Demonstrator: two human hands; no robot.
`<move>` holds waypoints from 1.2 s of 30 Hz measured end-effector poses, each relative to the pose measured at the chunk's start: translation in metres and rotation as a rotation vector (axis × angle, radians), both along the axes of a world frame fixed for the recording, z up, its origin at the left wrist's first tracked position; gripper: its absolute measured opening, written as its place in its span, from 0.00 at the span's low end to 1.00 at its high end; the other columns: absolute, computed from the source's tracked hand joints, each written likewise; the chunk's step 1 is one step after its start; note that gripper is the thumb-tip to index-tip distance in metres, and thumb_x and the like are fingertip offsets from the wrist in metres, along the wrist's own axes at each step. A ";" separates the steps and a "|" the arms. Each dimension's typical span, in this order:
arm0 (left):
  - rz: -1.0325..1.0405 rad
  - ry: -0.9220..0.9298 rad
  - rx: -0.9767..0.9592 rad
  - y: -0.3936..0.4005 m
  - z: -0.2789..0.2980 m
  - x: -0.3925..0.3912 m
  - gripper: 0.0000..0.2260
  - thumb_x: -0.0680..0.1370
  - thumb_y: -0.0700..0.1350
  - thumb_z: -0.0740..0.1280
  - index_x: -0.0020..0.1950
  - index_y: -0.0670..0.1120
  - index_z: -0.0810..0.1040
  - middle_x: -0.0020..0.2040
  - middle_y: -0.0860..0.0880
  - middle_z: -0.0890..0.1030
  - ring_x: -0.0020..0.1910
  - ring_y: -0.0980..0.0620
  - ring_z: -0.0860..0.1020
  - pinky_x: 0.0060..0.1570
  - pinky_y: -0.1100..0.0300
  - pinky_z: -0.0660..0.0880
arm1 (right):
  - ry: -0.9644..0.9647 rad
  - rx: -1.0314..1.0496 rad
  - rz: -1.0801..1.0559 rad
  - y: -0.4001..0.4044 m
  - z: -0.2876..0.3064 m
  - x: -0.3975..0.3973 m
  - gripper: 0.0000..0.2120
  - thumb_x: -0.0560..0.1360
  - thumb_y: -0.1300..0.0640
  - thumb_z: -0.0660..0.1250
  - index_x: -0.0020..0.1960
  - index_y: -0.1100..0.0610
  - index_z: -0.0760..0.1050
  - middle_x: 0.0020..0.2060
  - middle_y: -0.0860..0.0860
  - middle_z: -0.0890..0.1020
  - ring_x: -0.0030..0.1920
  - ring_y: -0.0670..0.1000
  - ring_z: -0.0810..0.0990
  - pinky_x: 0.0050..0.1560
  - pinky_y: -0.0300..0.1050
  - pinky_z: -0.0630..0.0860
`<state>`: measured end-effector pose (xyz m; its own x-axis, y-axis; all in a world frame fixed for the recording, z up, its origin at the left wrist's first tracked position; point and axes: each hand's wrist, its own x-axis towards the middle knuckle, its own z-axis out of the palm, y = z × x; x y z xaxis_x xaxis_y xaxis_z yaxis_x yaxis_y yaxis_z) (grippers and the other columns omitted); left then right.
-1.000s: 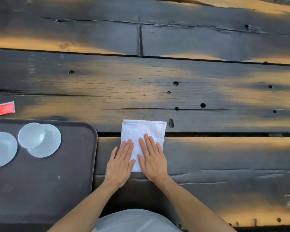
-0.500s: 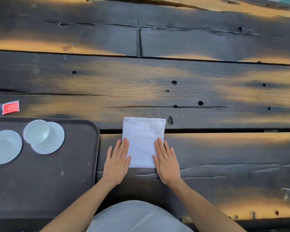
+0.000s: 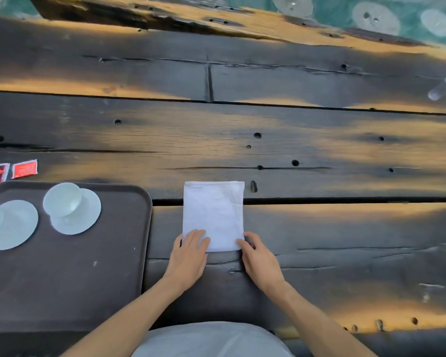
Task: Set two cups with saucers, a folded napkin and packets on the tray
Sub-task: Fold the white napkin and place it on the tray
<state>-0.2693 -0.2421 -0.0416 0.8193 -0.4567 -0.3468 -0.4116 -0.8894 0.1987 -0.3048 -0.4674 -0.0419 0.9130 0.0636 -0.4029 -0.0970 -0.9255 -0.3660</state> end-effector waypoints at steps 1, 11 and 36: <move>-0.018 0.000 -0.017 -0.003 0.002 0.003 0.17 0.79 0.47 0.67 0.68 0.47 0.77 0.72 0.45 0.75 0.71 0.44 0.73 0.68 0.47 0.70 | -0.018 -0.018 0.023 0.000 0.001 0.001 0.17 0.82 0.56 0.58 0.70 0.50 0.69 0.75 0.49 0.67 0.54 0.58 0.80 0.44 0.52 0.80; 0.028 -0.083 -0.200 -0.006 0.011 0.015 0.19 0.68 0.35 0.76 0.58 0.43 0.84 0.59 0.46 0.84 0.56 0.46 0.83 0.50 0.56 0.80 | -0.268 0.219 0.010 -0.001 0.020 0.017 0.14 0.81 0.63 0.63 0.66 0.59 0.77 0.65 0.53 0.81 0.60 0.56 0.83 0.57 0.51 0.81; 0.221 0.208 -0.646 0.065 0.041 0.001 0.03 0.80 0.51 0.69 0.50 0.57 0.82 0.48 0.65 0.83 0.46 0.64 0.81 0.43 0.70 0.73 | -0.028 0.506 -0.147 -0.006 0.039 -0.024 0.07 0.83 0.48 0.62 0.61 0.42 0.72 0.50 0.41 0.83 0.46 0.42 0.84 0.47 0.42 0.80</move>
<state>-0.2683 -0.1769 -0.0008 0.8626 -0.4544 -0.2224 -0.1313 -0.6257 0.7690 -0.3293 -0.4733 -0.0026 0.9370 0.1140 -0.3303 -0.1964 -0.6100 -0.7677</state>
